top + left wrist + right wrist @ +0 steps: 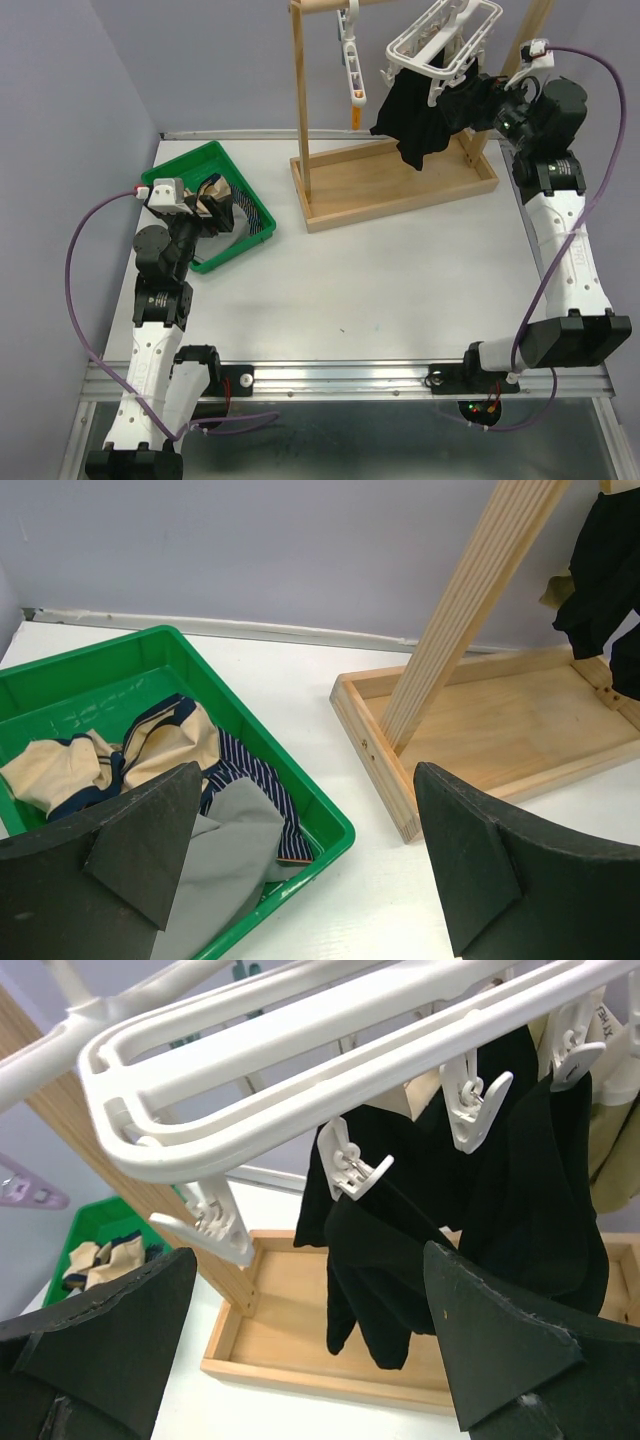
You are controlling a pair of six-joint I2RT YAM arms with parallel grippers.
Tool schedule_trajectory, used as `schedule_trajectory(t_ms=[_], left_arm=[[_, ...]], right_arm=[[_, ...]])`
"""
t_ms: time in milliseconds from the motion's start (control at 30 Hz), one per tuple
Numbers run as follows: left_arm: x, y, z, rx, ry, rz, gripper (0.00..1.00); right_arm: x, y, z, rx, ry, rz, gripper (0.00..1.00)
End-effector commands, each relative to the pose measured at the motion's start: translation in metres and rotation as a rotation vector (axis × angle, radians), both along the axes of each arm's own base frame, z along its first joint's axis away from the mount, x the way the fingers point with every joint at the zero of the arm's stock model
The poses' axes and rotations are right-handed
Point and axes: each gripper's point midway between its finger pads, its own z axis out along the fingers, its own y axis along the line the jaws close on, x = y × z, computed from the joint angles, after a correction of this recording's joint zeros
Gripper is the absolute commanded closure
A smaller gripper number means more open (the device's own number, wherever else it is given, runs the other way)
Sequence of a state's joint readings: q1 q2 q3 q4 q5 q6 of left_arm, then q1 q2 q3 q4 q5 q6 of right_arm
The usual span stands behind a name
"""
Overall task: Remove the underwear clipped to the hanger
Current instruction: Remove the underwear from the hanger.
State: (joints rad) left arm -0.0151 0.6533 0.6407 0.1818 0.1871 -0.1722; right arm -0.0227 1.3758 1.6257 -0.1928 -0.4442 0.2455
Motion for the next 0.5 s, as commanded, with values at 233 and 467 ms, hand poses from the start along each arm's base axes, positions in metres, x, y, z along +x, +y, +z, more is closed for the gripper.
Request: schedule_trajectory(t_ms=[233,467], left_arm=[[-0.001,0.001,0.011,0.014,-0.049,-0.004,0.01],[-0.001,-0.001,0.011,0.012,-0.049,-0.013,0.01]], right_arm=[[0.024,-0.004,0.031,0.02,-0.092,-0.205,0.0],[0.03,-0.012,0.03,0.049,-0.084,-0.259,0.03]])
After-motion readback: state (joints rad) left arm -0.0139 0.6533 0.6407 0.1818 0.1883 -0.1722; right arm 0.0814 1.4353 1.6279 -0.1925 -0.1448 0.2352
